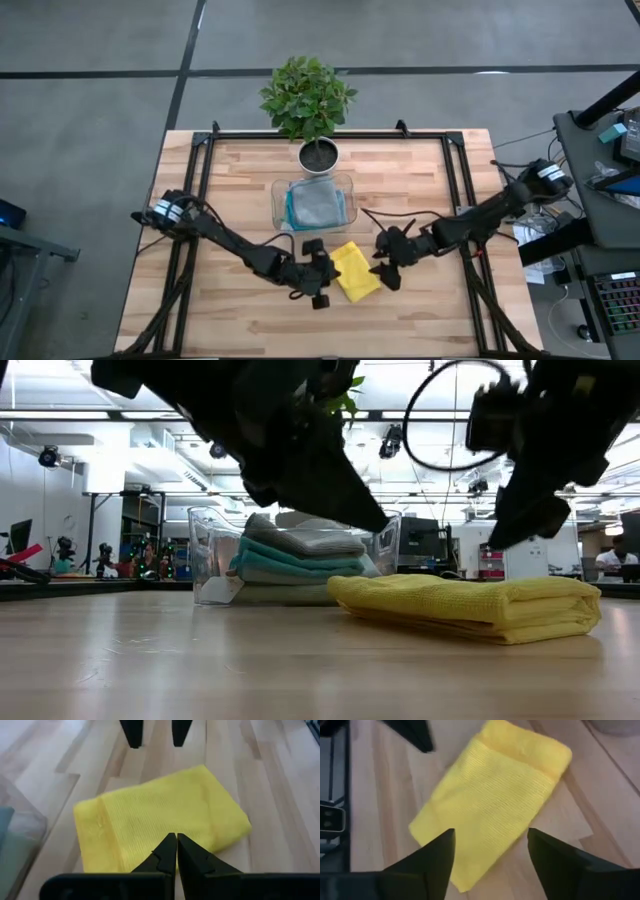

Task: Fold microfiber towels
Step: Stack the folded yellow microfiber cloth on top of the folded gray microfiber cloth

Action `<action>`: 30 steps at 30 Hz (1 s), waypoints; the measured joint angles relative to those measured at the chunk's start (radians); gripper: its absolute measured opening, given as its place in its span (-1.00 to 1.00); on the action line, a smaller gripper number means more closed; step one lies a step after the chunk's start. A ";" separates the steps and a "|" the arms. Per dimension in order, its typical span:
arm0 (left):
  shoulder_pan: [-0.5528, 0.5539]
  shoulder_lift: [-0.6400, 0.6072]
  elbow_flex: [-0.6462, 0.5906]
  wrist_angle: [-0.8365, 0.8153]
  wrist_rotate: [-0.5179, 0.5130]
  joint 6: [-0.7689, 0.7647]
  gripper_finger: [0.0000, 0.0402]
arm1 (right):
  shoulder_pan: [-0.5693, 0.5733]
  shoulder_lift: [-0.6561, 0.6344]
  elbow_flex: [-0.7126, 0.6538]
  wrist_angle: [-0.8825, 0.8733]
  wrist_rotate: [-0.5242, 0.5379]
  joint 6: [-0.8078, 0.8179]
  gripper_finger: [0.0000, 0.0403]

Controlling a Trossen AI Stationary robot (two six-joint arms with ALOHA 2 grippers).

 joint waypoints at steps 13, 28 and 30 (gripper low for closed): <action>-0.012 0.020 0.000 0.003 0.004 -0.030 -1.00 | -0.139 0.144 -0.062 0.181 -0.195 0.022 0.38; -0.090 -0.231 0.002 -0.230 -0.029 -0.051 -1.00 | -0.177 0.376 -0.065 0.549 -0.365 0.056 0.12; -0.100 -0.288 0.001 -0.266 -0.050 -0.056 -1.00 | -0.182 0.374 -0.065 0.550 -0.371 0.053 0.01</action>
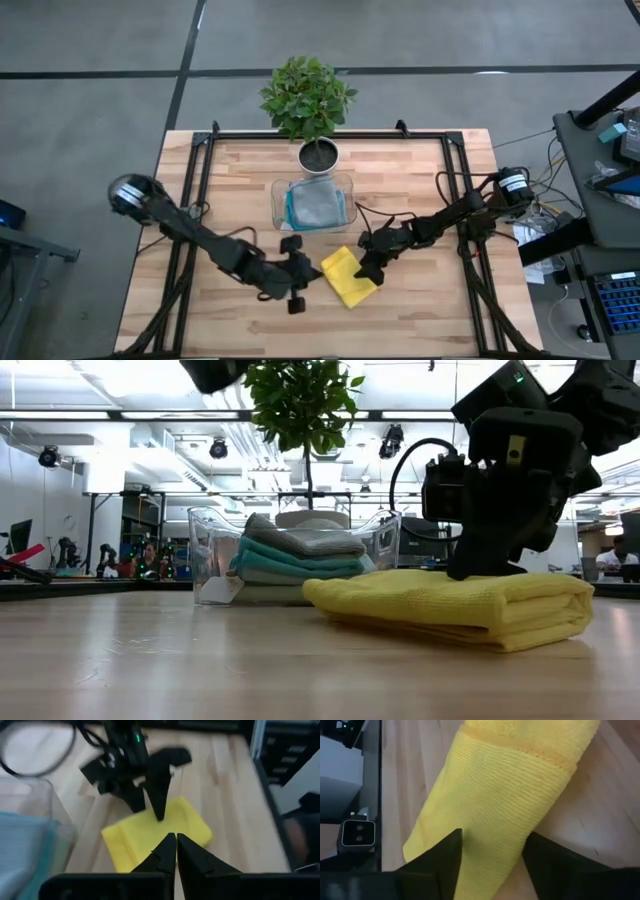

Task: Fold microfiber towels
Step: Stack the folded yellow microfiber cloth on top of the folded gray microfiber cloth

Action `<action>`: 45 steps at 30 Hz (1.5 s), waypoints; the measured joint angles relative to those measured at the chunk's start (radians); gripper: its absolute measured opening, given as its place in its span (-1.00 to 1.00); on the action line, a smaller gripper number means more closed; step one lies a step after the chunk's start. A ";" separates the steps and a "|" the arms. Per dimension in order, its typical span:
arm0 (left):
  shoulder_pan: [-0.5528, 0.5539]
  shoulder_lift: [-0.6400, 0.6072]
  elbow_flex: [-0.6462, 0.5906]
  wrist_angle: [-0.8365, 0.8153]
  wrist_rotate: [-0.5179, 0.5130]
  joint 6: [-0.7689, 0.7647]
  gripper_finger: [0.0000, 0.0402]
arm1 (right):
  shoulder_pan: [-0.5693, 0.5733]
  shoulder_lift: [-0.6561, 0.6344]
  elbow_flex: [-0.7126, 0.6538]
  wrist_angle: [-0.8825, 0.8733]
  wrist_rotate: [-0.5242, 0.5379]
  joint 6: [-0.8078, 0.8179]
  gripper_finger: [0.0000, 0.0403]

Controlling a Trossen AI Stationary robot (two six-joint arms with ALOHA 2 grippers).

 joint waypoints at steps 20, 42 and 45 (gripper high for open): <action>0.002 -0.071 -0.004 -0.012 -0.087 -0.095 -0.99 | -0.003 -0.068 -0.002 -0.001 0.022 -0.153 -0.93; 0.158 0.223 -0.004 0.195 0.098 -0.135 0.43 | 0.086 -0.139 0.022 -0.029 0.031 -0.535 -0.94; 0.180 0.257 -0.004 0.219 0.142 -0.135 0.49 | 0.086 -0.139 0.024 -0.035 0.032 -0.552 -0.94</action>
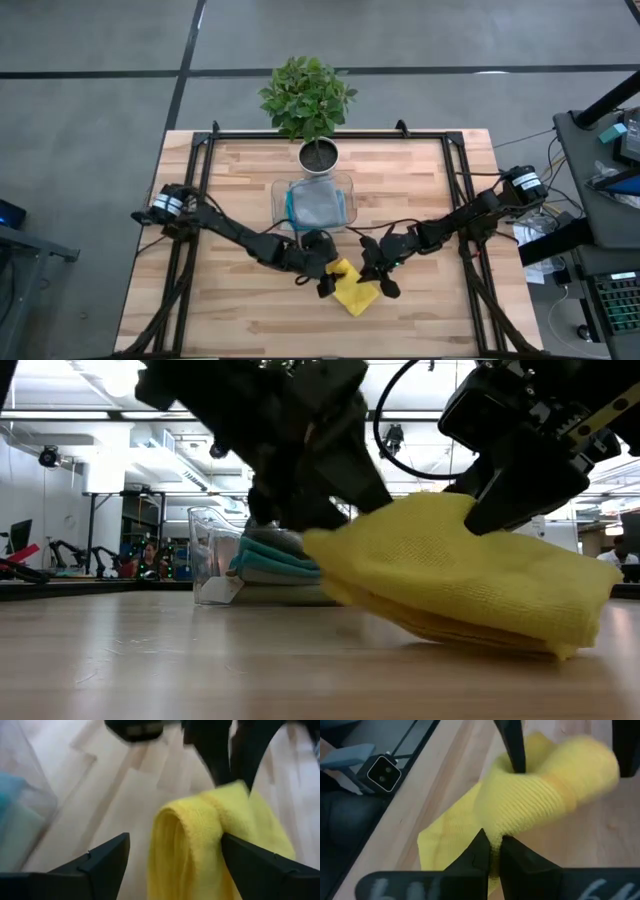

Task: Fold microfiber towels
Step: Stack the folded yellow microfiber cloth on top of the folded gray microfiber cloth

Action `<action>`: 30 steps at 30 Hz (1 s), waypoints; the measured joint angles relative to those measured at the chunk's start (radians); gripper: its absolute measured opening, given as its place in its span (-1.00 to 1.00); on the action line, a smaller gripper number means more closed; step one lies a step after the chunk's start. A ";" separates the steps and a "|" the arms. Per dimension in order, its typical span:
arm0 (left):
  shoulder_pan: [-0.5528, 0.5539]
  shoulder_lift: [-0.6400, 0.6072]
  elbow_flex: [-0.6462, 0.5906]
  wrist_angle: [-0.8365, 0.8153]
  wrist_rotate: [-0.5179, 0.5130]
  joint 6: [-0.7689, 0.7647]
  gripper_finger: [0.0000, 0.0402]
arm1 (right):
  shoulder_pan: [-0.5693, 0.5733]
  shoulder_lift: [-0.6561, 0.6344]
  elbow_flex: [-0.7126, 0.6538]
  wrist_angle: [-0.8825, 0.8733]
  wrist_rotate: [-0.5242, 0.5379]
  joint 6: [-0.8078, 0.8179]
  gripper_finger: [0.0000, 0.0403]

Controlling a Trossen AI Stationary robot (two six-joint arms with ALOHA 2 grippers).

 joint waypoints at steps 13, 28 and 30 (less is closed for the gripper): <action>0.021 0.024 0.000 0.068 0.262 0.056 0.49 | 0.002 0.000 0.000 -0.022 0.015 -0.040 -0.94; 0.051 -0.101 0.000 -0.083 0.270 0.084 0.49 | 0.006 -0.001 0.000 -0.023 0.018 -0.048 -0.94; 0.052 -0.101 0.000 -0.068 0.270 0.079 0.49 | 0.006 -0.001 0.002 -0.020 0.018 -0.049 -0.94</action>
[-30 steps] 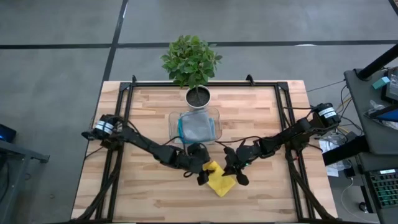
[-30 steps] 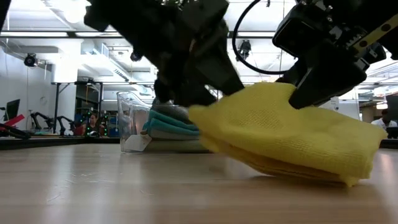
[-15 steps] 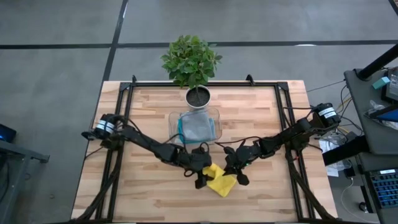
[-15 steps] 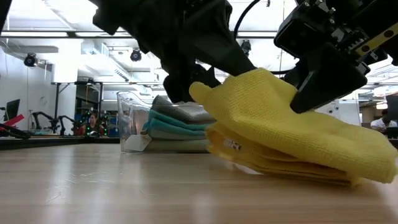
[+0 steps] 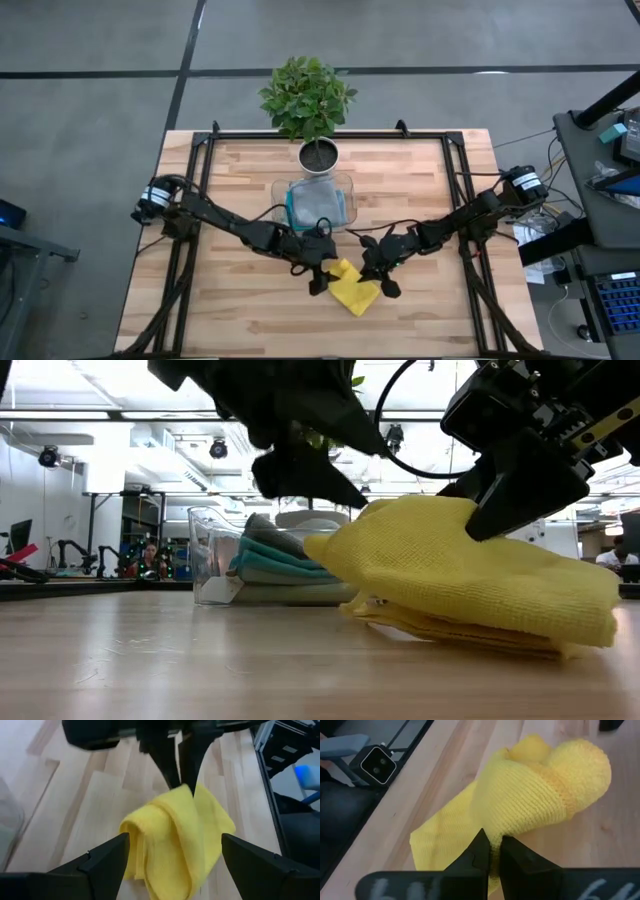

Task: Fold microfiber towels
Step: Stack the folded yellow microfiber cloth on top of the folded gray microfiber cloth

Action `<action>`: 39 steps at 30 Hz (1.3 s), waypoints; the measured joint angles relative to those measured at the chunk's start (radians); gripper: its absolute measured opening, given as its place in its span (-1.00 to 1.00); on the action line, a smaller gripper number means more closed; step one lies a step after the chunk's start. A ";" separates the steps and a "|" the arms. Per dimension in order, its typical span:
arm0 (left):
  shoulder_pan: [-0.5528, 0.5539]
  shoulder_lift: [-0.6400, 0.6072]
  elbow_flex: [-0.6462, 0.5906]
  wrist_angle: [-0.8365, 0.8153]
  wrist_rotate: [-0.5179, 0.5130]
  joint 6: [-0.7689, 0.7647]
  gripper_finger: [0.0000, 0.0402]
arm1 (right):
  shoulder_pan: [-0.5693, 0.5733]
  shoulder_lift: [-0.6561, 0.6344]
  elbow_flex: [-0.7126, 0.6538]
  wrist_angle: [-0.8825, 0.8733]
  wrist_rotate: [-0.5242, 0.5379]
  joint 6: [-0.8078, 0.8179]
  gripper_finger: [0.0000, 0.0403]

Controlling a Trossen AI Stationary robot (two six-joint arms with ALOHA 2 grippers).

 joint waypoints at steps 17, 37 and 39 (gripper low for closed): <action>0.008 0.152 -0.002 0.186 0.048 -0.104 0.46 | 0.004 0.000 0.000 -0.006 0.000 -0.025 -0.94; -0.028 0.163 0.005 0.212 0.031 -0.102 -0.95 | 0.004 0.000 0.000 -0.004 -0.003 0.046 -0.75; -0.044 0.161 0.005 0.212 -0.008 -0.097 -0.97 | 0.004 -0.001 0.000 -0.004 -0.003 0.074 -0.61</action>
